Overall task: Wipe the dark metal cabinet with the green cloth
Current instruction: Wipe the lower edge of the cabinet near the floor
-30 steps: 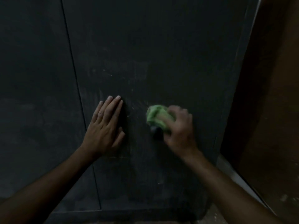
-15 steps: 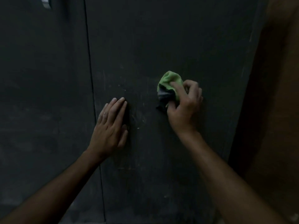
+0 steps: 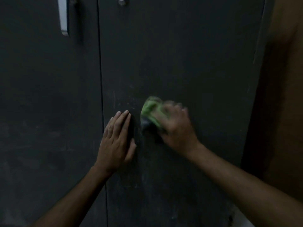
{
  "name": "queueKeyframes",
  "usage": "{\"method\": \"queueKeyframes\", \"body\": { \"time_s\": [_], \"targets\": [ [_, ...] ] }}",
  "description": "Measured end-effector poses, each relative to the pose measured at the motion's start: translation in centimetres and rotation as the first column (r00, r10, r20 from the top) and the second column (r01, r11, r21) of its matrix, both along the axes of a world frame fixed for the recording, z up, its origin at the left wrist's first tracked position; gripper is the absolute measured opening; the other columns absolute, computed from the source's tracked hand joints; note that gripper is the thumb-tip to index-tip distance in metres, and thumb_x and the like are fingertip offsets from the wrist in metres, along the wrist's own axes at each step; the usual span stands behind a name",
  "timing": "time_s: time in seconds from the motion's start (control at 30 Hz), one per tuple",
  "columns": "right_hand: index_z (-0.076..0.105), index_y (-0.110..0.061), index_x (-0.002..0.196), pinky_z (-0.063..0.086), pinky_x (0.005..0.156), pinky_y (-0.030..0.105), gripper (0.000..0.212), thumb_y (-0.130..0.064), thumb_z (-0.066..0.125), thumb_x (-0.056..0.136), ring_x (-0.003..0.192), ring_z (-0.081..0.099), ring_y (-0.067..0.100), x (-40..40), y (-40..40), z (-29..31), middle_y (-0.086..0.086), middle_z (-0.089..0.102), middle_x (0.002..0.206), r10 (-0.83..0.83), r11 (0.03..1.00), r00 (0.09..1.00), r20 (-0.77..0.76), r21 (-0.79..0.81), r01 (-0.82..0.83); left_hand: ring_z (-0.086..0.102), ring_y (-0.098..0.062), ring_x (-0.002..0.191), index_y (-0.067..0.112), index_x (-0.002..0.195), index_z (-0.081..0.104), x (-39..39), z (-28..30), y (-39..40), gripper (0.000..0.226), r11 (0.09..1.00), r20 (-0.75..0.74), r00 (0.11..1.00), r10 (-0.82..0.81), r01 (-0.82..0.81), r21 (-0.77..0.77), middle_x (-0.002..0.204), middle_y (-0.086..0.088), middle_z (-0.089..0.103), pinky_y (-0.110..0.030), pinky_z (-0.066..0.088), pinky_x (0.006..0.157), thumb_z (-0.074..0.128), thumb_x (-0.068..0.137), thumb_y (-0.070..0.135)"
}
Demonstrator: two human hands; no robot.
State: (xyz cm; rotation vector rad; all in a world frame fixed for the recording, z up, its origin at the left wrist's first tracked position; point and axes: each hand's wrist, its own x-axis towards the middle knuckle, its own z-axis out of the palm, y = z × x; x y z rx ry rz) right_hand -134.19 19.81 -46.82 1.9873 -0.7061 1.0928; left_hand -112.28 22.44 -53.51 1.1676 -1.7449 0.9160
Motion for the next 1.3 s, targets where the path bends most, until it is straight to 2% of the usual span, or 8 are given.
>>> {"method": "queueKeyframes", "body": {
  "time_s": [0.1,0.17,0.3,0.53,0.73,0.93,1.17,1.3],
  "targets": [
    [0.072,-0.022,0.115,0.049,0.070,0.037,0.034,-0.022,0.053,0.087,0.082,0.064,0.030,-1.7,0.5,-0.8,0.013,0.068,0.110,-0.026,0.992,0.835,-0.550,-0.116,-0.046,0.022,-0.033,0.151,-0.004,0.149,0.036,0.1,-0.3,0.0,0.072,1.000,-0.004,1.000,-0.013,0.013,-0.010,0.160,-0.019,0.027,-0.049,0.025,0.121,0.052,0.089,0.031],
    [0.073,-0.015,0.111,0.049,0.070,0.039,0.033,-0.020,0.052,0.086,0.082,0.063,0.034,-1.8,-0.9,4.3,0.019,0.067,0.108,-0.023,0.981,0.900,-0.436,-0.184,-0.063,0.022,-0.032,0.151,-0.004,0.148,0.038,0.6,-0.2,-0.1,0.071,1.000,-0.004,1.000,-0.005,0.004,-0.027,0.160,-0.018,0.028,-0.048,0.025,0.121,0.054,0.089,0.032],
    [0.065,-0.016,0.119,0.043,0.076,0.043,0.046,-0.016,0.061,0.073,0.094,0.054,0.036,1.4,-1.5,11.2,0.017,0.055,0.109,-0.049,0.994,0.933,0.355,-0.073,0.080,0.021,-0.030,0.152,0.000,0.148,0.040,1.2,-0.5,-0.3,0.074,0.998,-0.036,0.999,0.039,-0.041,-0.046,0.160,-0.016,0.030,-0.048,0.022,0.123,0.057,0.089,0.041],
    [0.072,-0.021,0.115,0.045,0.075,0.037,0.036,-0.022,0.064,0.080,0.085,0.064,0.029,1.8,0.0,1.9,0.013,0.068,0.111,-0.038,0.983,0.828,-0.559,-0.170,-0.069,0.019,-0.031,0.152,0.000,0.149,0.037,4.5,-0.3,0.4,0.074,0.997,-0.091,0.996,0.020,-0.026,-0.069,0.161,-0.015,0.028,-0.051,0.017,0.124,0.052,0.089,0.040],
    [0.067,-0.021,0.116,0.035,0.076,0.040,0.048,-0.015,0.066,0.068,0.091,0.055,0.033,7.0,-0.8,11.1,0.013,0.056,0.107,-0.036,0.997,0.932,0.360,-0.057,0.061,0.021,-0.031,0.152,-0.002,0.148,0.038,5.1,-0.8,0.5,0.067,0.998,-0.117,0.993,-0.030,0.023,-0.057,0.159,-0.016,0.030,-0.050,0.017,0.124,0.047,0.090,0.031],
    [0.069,-0.025,0.115,0.038,0.077,0.037,0.038,-0.025,0.060,0.078,0.088,0.062,0.028,6.4,0.4,0.3,0.010,0.065,0.111,-0.027,0.989,0.844,-0.536,-0.136,-0.055,0.024,-0.028,0.151,-0.001,0.147,0.040,6.0,-0.7,1.0,0.064,0.996,-0.211,0.974,-0.076,0.066,-0.051,0.157,-0.013,0.034,-0.052,0.022,0.121,0.043,0.089,0.027],
    [0.065,-0.020,0.119,0.039,0.078,0.041,0.052,-0.011,0.069,0.068,0.094,0.056,0.032,11.1,-0.1,9.8,0.013,0.056,0.110,-0.027,0.999,0.958,0.285,-0.017,0.034,0.024,-0.023,0.151,0.003,0.151,0.031,6.3,-1.6,0.8,0.067,0.992,-0.260,0.957,-0.128,0.121,-0.042,0.156,-0.010,0.035,-0.050,0.026,0.118,0.042,0.090,0.027],
    [0.067,-0.020,0.120,0.045,0.077,0.042,0.046,-0.019,0.064,0.074,0.092,0.061,0.033,10.3,0.8,0.3,0.014,0.062,0.115,0.065,0.997,0.966,-0.249,-0.019,-0.072,0.025,-0.022,0.150,0.002,0.152,0.030,6.5,-1.5,0.9,0.068,0.982,-0.325,0.927,-0.185,0.187,-0.026,0.158,-0.007,0.033,-0.048,0.026,0.119,0.038,0.091,0.030]
  ]
}}
